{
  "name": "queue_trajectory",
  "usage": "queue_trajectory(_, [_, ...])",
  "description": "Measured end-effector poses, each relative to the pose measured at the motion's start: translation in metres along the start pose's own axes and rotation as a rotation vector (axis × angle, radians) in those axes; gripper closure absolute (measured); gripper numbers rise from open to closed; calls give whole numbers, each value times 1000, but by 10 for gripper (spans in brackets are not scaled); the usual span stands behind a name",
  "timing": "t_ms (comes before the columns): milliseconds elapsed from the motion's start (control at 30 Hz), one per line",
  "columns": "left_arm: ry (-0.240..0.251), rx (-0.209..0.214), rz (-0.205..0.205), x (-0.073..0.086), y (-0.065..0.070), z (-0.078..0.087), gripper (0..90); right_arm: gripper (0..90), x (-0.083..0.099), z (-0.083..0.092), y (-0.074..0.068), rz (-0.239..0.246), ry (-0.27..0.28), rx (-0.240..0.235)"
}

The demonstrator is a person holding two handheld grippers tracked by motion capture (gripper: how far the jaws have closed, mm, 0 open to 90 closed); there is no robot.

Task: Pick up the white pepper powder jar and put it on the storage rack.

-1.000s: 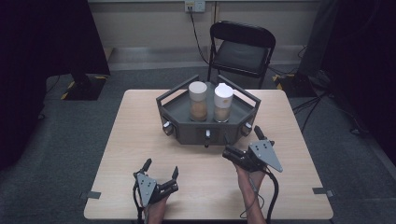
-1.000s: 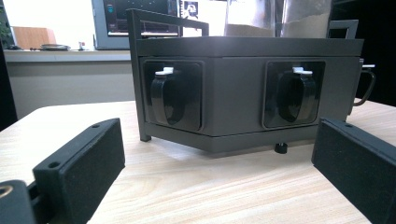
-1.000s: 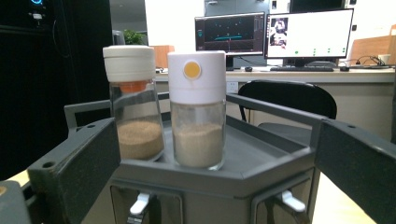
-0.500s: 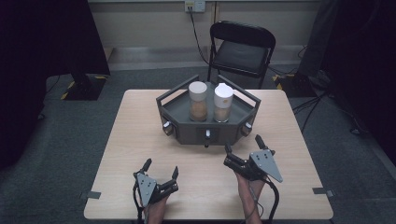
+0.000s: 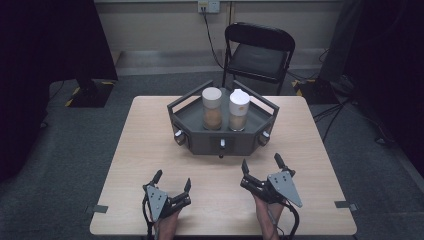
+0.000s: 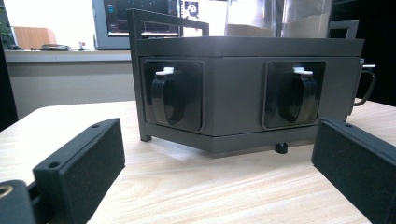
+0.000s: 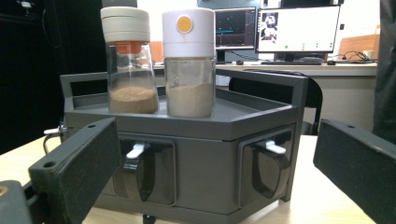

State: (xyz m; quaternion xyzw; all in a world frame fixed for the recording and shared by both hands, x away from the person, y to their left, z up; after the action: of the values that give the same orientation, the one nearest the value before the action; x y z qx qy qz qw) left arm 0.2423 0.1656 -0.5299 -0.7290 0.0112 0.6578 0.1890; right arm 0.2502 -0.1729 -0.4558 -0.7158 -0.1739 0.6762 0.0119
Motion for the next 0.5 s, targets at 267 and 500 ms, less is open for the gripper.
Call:
queue_trajectory(267, [0,0,0,0,0,0,19,0,11,4,0,4,-10,-2])
queue_trajectory(500, [0,0,0,0,0,0,19,0,17,9,0,21,3,3])
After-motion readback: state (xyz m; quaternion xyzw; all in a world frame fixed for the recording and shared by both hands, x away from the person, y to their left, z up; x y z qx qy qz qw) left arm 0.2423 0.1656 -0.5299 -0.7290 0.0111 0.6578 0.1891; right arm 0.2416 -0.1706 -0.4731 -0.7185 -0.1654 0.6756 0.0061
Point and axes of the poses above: each handheld gripper's, and its own axes: z roughly backward along the jaws, x roughly out of its underside, y roughly to its right, the point moved 8 cm from there along -z, roughly forward along the jaws, and after that the axes turned 15 degrees about -z, right-handed, at the moved point
